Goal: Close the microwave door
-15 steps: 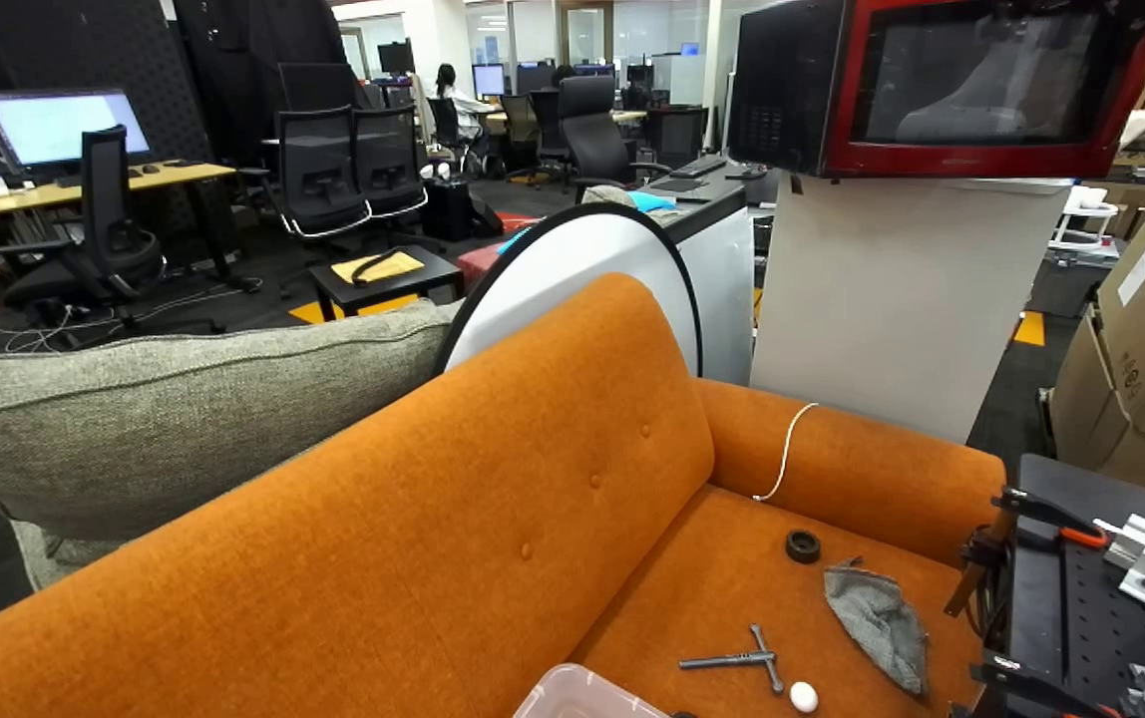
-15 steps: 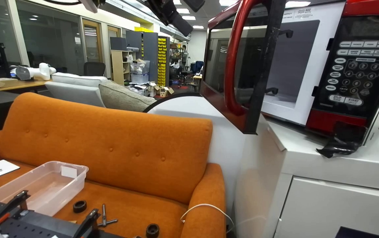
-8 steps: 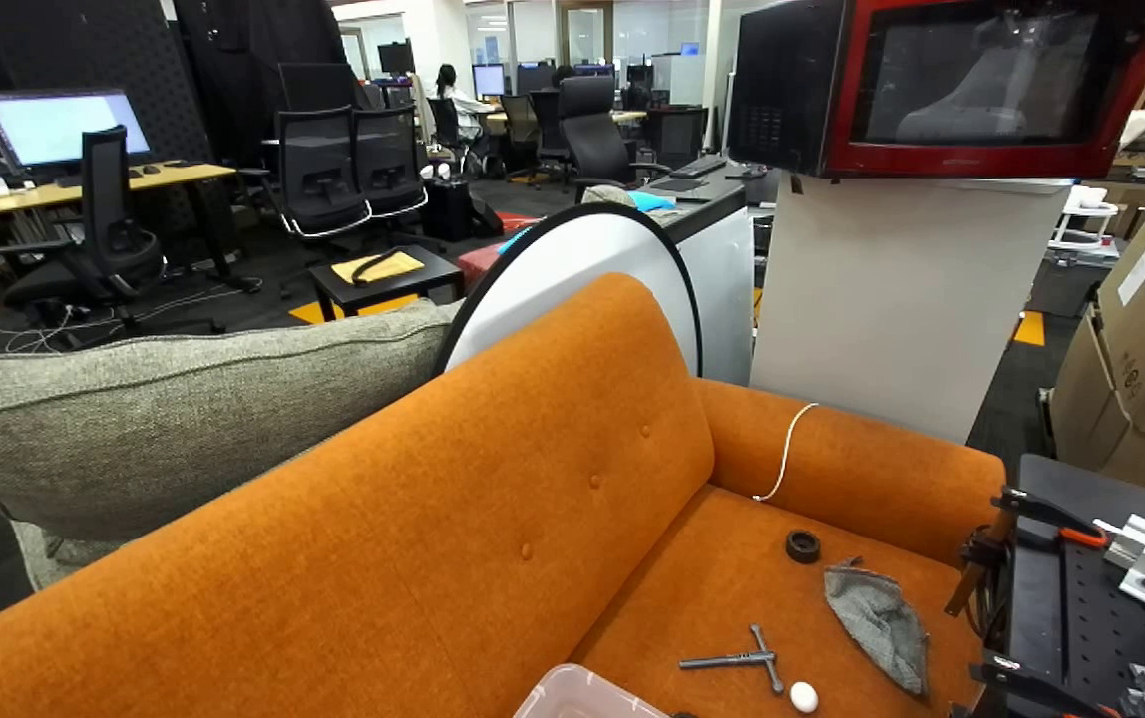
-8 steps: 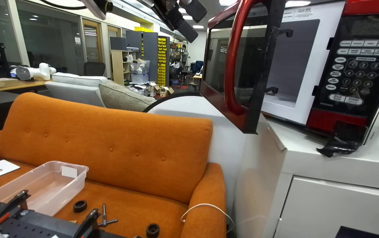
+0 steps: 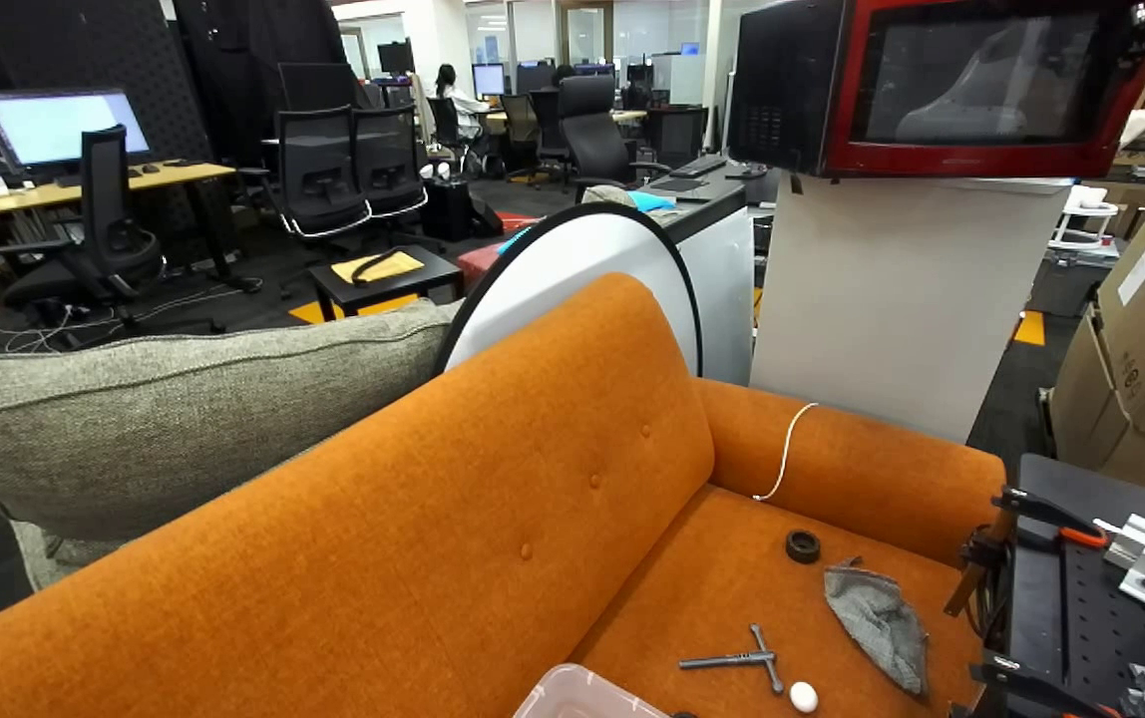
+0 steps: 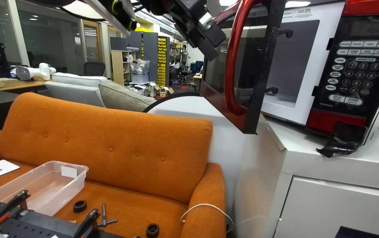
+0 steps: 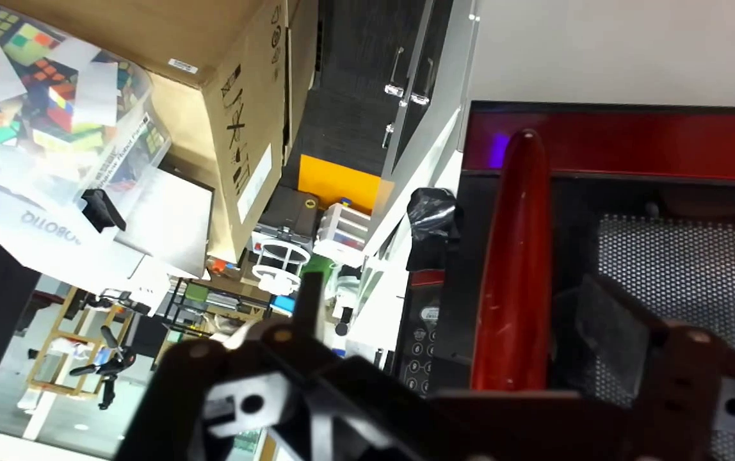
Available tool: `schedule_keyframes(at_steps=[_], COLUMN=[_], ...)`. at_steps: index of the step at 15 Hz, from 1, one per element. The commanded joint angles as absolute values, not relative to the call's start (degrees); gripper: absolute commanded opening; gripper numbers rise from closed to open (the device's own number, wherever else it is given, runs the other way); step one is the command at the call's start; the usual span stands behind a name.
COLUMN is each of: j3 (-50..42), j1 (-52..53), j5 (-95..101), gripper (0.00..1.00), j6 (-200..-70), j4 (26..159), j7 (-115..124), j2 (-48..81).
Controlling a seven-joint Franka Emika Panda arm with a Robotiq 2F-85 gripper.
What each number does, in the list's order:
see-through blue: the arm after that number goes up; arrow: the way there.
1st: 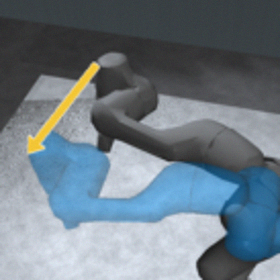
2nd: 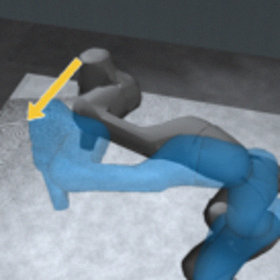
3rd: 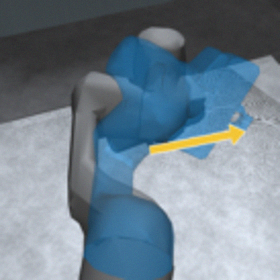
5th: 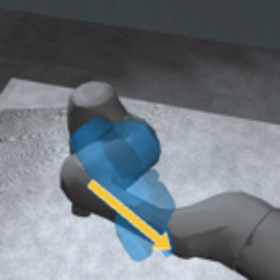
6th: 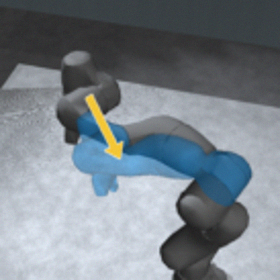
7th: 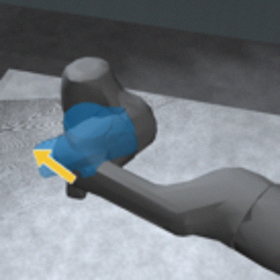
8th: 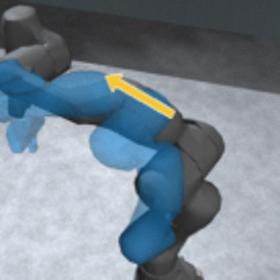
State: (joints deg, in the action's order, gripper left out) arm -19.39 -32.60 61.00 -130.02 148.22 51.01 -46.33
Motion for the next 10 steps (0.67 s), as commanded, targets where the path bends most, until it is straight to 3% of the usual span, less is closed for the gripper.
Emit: schedule_keyframes(at_steps=[1,10], j3=[-20.1,-21.2], j1=[-32.0,-29.3], j5=[61.1,58.4], gripper=[1.0,1.0], j6=[-129.2,-129.3], j4=[145.2,140.7], j7=[51.1,49.6], j2=[-41.9,-34.5])
